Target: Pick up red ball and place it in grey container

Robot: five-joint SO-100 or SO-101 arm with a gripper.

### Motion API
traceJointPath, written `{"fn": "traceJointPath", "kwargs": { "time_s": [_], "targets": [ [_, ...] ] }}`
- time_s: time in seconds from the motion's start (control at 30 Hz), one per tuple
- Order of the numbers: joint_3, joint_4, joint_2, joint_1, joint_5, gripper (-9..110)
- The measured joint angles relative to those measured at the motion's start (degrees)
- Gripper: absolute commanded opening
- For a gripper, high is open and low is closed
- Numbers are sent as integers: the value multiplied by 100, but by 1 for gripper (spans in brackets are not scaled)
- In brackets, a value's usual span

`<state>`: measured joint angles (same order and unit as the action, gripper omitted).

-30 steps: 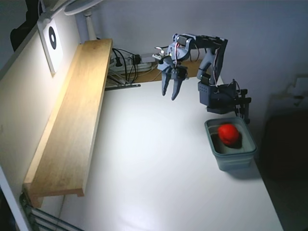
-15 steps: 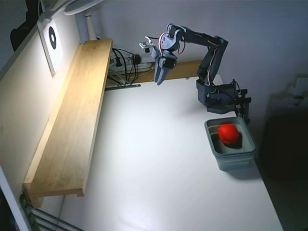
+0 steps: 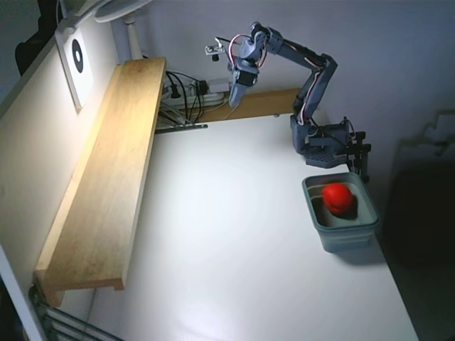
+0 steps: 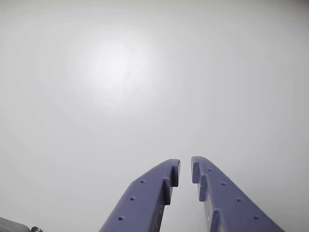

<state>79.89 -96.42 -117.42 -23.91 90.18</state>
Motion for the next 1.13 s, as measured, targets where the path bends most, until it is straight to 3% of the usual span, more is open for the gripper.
{"fn": "traceJointPath", "kwargs": {
  "time_s": [1.13],
  "targets": [
    [-202, -290, -26, -571, 0, -3]
  ]
}}
